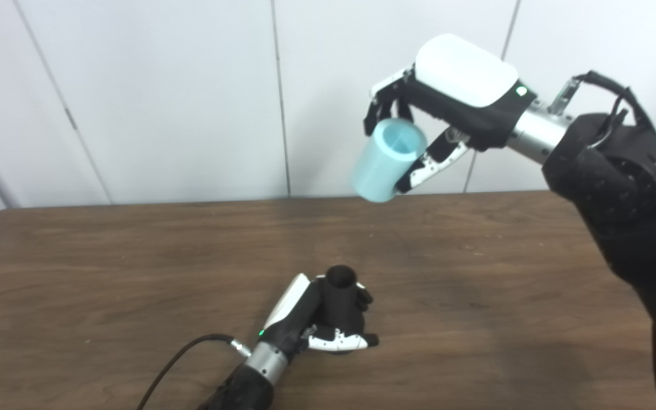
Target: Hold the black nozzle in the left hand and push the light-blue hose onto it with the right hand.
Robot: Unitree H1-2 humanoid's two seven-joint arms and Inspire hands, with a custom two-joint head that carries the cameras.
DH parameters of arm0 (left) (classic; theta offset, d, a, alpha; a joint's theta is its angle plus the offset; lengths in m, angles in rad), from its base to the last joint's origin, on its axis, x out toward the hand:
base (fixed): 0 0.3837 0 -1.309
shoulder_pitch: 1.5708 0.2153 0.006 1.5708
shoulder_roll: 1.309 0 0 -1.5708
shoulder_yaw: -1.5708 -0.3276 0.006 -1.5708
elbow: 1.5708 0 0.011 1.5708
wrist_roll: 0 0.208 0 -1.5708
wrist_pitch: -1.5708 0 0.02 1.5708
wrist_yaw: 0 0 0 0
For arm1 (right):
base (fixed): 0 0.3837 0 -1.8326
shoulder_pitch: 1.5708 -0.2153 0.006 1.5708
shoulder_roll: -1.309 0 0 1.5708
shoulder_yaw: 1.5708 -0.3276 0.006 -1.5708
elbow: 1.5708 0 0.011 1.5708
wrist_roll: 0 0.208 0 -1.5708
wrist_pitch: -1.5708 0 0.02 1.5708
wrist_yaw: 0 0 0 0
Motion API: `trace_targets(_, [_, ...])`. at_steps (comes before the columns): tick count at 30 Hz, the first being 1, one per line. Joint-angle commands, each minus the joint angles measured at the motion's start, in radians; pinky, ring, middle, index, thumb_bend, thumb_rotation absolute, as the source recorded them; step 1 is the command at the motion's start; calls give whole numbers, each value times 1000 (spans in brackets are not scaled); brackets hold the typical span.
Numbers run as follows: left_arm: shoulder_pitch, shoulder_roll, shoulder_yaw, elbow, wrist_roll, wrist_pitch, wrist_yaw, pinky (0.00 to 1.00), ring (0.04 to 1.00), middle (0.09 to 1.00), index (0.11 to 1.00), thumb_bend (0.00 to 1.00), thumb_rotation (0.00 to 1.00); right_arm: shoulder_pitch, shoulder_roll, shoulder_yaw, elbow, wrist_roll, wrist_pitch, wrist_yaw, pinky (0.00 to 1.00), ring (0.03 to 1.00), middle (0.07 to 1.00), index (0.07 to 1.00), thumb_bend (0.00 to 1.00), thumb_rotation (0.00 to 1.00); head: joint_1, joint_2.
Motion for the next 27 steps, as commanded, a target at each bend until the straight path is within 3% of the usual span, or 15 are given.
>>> trace_targets(1, [42, -4, -35, 47, 31, 102, -66, 822, 575, 522, 466, 519, 0, -52, 21, -10, -67, 9, 16, 5, 112, 380, 497, 482, 517, 0, 8, 3])
trace_targets(4, [39, -9, -33, 50, 32, 97, -61, 819, 576, 519, 469, 519, 0, -23, 65, 8, -110, -5, 29, 23, 113, 335, 447, 514, 509, 0, 3, 1])
trace_targets(10, [46, -8, -30, 35, 32, 91, -61, 791, 530, 516, 471, 520, 0, 11, 95, 32, -119, -19, 10, 35, 132, 382, 496, 480, 517, 0, -6, 7])
trace_targets(16, [46, 4, -37, 14, 37, 108, -77, 846, 581, 523, 466, 519, 0, 37, 117, 37, -174, -36, 125, 121, 127, 386, 499, 483, 518, 0, -12, 18])
trace_targets(19, [46, 9, -41, 4, 36, 118, -84, 859, 590, 523, 464, 518, 0, 32, 114, 42, -176, -46, 145, 150, 125, 379, 500, 484, 517, 0, -16, 22])
trace_targets(21, [45, 10, -43, 0, 35, 123, -86, 862, 593, 527, 462, 518, 0, 30, 113, 43, -173, -50, 143, 160, 117, 331, 451, 522, 508, 0, -16, 22])
trace_targets(24, [44, 12, -45, -3, 34, 126, -89, 862, 597, 532, 458, 516, 0, 23, 113, 45, -168, -57, 129, 170, 118, 423, 405, 512, 514, 0, -15, 25])
trace_targets(27, [43, 14, -47, -4, 31, 125, -90, 862, 598, 533, 457, 516, 0, 10, 115, 49, -163, -66, 121, 180, 117, 441, 397, 508, 515, 0, -15, 26])
